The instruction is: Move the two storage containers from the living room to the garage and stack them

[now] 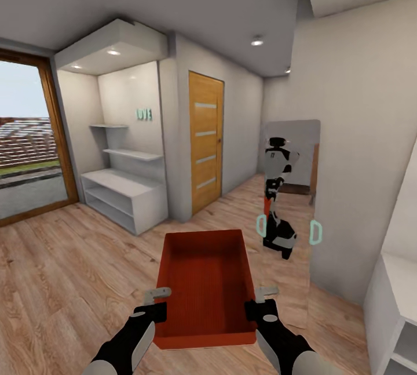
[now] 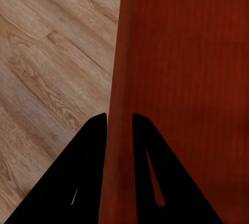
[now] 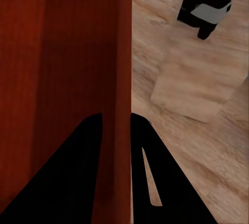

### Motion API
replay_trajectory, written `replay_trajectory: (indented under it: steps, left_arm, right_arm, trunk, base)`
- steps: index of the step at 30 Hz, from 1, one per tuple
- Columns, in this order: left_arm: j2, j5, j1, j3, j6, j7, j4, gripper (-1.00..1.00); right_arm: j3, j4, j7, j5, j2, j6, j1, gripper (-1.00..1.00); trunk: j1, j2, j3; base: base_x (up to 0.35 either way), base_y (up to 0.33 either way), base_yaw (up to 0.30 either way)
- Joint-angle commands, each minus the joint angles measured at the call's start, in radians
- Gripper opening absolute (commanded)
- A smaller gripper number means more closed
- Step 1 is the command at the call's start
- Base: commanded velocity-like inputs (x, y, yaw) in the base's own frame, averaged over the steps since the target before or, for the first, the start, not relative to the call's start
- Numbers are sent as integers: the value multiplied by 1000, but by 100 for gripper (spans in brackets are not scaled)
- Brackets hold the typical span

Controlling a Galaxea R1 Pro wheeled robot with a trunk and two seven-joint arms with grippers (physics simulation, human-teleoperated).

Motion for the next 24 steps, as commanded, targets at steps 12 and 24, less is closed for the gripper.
replay_trajectory:
  steps: [12,24]
  left_arm:
    - [-1,29,0,13,4,-3,-2,-100]
    - [-1,29,0,13,4,-3,-2,-100]
  right_arm:
    - [-21,-3,-3,-19,4,-87,-1,-100]
    - [-22,-3,-4,-29,4,-85,-1,-100]
  trunk:
    - [1,-1,-1]
    - [1,-1,-1]
  base:
    - [322,0,0]
    - [322,0,45]
